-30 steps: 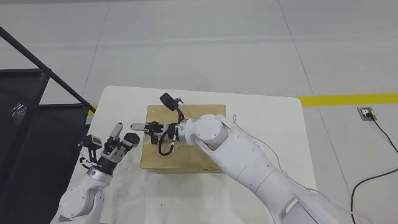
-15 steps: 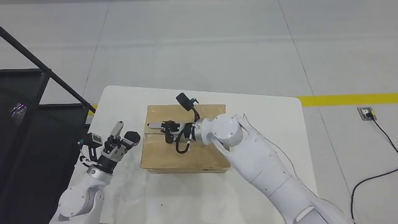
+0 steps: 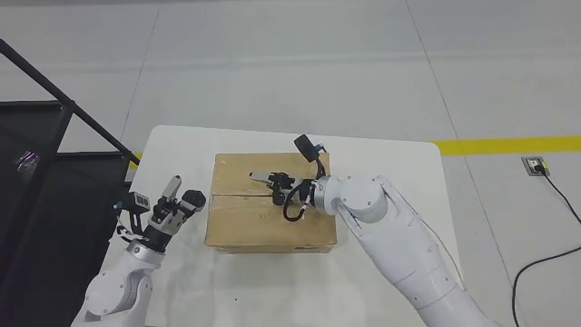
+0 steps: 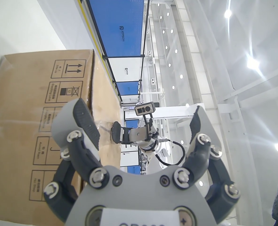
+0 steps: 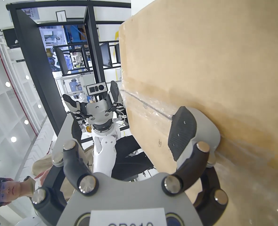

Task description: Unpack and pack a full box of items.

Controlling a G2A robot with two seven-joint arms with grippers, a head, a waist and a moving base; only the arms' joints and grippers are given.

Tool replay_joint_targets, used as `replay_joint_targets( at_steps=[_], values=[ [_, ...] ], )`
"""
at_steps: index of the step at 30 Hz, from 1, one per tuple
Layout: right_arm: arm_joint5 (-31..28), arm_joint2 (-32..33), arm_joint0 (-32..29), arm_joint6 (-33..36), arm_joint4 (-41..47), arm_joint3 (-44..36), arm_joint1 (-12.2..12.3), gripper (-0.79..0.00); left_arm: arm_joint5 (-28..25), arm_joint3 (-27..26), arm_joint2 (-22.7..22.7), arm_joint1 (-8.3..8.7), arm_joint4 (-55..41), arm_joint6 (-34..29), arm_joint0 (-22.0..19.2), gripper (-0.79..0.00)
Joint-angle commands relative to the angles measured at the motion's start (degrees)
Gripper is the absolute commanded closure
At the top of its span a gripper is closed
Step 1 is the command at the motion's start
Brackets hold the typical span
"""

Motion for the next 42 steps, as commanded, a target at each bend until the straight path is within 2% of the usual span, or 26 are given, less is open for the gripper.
replay_joint_targets(
  at_steps=[1, 11, 22, 28, 42],
  values=[
    [1.3, 1.2, -0.7, 0.2, -0.6, -0.6, 0.5, -0.785, 0.0, 0.0, 0.0, 0.02, 0.0, 0.0, 0.0, -0.785],
    [4.8, 5.9, -4.2, 1.2, -3.6, -4.4, 2.4, -0.785, -0.2, -0.3, 0.2, 0.1, 0.4, 0.1, 0.0, -0.785],
    [4.4, 11.2, -10.1, -0.3, -3.9, -11.2, 4.2, -0.785, -0.4, -0.8, 0.2, 0.19, 0.9, 0.4, 0.5, -0.785],
    [5.8, 13.1, -11.3, -1.6, -4.1, -12.2, 4.7, -0.785, -0.6, -1.1, 0.2, 0.25, 1.0, 0.5, 1.0, -0.785],
    [3.9, 18.3, -16.3, -2.6, -1.7, -16.3, 6.2, -0.785, -0.6, -1.4, -0.3, 0.42, 0.9, 0.5, 1.7, -0.785]
  ],
)
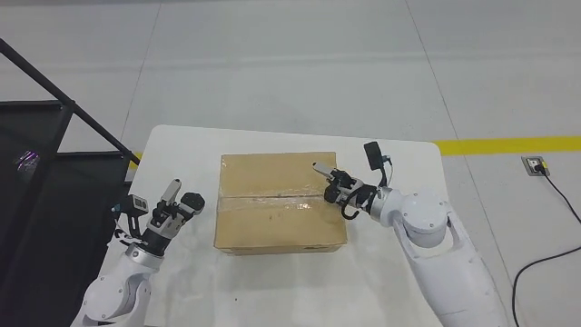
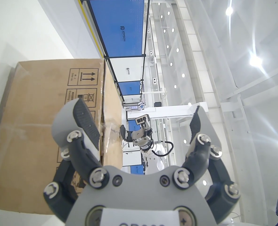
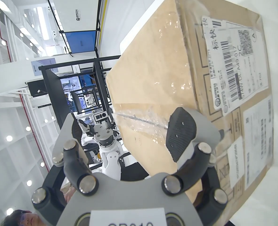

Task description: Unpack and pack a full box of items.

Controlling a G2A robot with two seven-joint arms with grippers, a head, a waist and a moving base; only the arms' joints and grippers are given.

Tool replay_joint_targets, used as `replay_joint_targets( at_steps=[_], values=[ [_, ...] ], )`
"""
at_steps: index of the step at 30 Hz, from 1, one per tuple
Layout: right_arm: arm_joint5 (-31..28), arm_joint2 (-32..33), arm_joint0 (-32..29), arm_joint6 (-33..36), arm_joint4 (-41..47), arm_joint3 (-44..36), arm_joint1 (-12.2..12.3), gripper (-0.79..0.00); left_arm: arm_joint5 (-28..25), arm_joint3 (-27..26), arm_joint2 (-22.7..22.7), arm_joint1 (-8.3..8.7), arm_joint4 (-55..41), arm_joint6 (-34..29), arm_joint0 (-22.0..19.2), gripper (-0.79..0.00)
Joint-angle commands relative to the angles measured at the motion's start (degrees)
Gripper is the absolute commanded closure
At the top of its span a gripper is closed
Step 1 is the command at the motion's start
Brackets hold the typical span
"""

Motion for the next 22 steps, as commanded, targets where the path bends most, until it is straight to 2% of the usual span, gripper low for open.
replay_joint_targets(
  at_steps=[1, 9, 19, 22],
  values=[
    [-0.6, 0.5, -0.8, -0.4, 0.4, -0.9, 0.2, -0.785, 0.0, 0.0, 0.0, 0.02, 0.0, -0.1, 0.0, -0.785],
    [-3.1, 3.3, -3.9, -2.2, 2.2, -4.4, 0.8, -0.785, -0.2, 0.0, -0.2, 0.1, 0.1, 0.2, -0.2, -0.785],
    [-14.6, 10.0, -10.8, -2.3, 6.9, -10.2, 2.1, -0.785, -1.4, -1.2, -3.8, 0.49, -3.2, -0.4, 1.4, -0.785],
    [-14.9, 10.1, -11.0, -2.0, 6.9, -10.3, 2.1, -0.785, -1.8, -2.2, -4.8, 0.61, -3.9, -0.9, 2.5, -0.785]
  ],
)
